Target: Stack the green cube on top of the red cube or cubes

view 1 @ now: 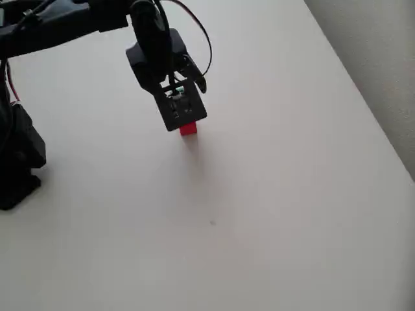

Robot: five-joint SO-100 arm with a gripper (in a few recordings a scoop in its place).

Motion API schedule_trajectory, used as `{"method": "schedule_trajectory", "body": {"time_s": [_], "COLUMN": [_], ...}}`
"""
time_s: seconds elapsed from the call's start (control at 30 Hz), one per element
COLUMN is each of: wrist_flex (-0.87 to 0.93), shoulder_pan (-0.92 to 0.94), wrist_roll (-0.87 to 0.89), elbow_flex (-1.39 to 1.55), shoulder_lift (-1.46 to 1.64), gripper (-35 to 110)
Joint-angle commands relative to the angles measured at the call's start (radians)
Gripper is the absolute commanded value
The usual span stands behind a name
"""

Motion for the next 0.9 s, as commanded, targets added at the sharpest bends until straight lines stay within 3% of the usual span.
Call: {"method": "schedule_trajectory", "body": {"time_s": [0.0,0.5,0.67,0.87], "wrist_flex": [0.057,0.262,0.206,0.0], "shoulder_pan": [-0.029,-0.087,-0.064,0.023], "wrist_roll": [-0.011,-0.014,-0.048,-0.078], "elbow_flex": [-0.066,0.009,0.252,0.738], "shoulder_lift": [0.176,0.868,1.189,1.519], "gripper": [26,21,12,2]}}
